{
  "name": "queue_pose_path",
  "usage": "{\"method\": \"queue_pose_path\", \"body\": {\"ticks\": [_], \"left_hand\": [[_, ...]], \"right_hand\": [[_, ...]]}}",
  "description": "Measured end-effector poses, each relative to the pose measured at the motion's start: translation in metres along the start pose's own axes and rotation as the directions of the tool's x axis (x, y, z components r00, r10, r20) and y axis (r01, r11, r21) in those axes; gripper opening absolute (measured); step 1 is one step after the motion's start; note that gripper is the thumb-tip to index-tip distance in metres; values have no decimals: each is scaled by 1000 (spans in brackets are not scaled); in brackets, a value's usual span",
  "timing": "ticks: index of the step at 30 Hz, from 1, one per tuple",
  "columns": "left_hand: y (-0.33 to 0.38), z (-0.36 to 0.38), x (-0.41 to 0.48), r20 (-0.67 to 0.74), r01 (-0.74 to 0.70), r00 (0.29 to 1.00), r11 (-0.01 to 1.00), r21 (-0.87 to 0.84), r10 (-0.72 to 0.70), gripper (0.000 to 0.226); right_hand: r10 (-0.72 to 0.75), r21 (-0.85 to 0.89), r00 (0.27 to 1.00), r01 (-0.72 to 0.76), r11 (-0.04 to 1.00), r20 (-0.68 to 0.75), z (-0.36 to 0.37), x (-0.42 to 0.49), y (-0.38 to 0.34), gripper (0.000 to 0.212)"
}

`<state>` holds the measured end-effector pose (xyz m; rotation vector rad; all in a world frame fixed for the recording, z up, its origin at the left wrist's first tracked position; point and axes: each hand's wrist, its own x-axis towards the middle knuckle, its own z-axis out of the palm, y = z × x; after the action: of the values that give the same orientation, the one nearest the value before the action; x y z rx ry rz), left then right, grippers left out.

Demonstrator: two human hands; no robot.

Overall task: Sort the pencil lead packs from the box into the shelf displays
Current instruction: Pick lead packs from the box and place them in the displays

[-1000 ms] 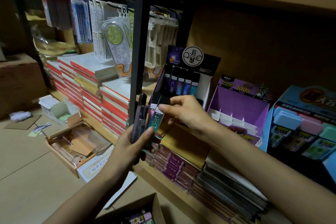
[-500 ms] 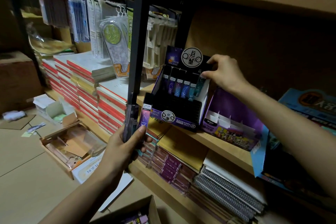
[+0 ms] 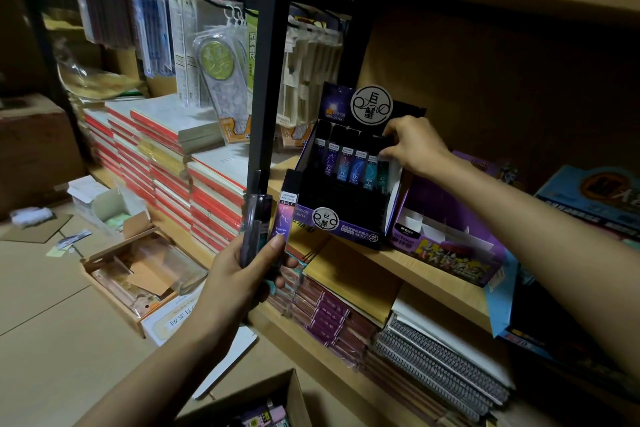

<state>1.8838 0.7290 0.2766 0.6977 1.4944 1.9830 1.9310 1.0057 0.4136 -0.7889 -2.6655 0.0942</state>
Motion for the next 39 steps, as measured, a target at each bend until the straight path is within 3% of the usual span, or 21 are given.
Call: {"method": "queue_pose_path", "body": {"ticks": [5,10,16,18,20,22,24,28,32,36,39], "left_hand": [[3,2,-2,11,0,1000,1000,11,0,32],[5,2,-3,11,-3,1000,1000,-1,3,31],[10,3,-6,40,-11,999,1000,-10,12,39],[12,4,-7,48,-17,999,1000,-2,17,41],[13,5,-7,53,-17,998,1000,5,17,44],[15,6,-8,53,-17,998,1000,12,16,46],[16,6,-9,54,-17,998,1000,23,15,49],[17,3,-9,58,2,998,999,44,-5,54],[20,-1,-5,-7,-9,1000,1000,-17,9,30],[23,-5,3,-63,-16,998,995,-103,9,12],[23,-9,5,-92,-20,996,989,-146,6,16]], "right_hand": [[-56,-109,997,50,993,-56,1,-6,2,51],[-105,-335,992,76,939,-70,0,-7,2,26],[-138,-451,987,86,888,-83,1,-13,-3,28],[-161,-322,977,110,940,-137,4,-24,-13,28],[-89,88,990,99,991,-111,8,-42,-31,24],[-43,566,993,-28,824,112,12,-66,-54,22],[-92,777,946,-196,598,310,20,-86,-73,26],[-167,857,911,-275,436,377,30,-102,-98,10],[-150,902,935,-253,351,321,17,-88,-98,3],[16,906,992,-123,406,127,2,-49,-83,7],[139,817,989,-43,575,-46,9,-17,-72,10]]}}
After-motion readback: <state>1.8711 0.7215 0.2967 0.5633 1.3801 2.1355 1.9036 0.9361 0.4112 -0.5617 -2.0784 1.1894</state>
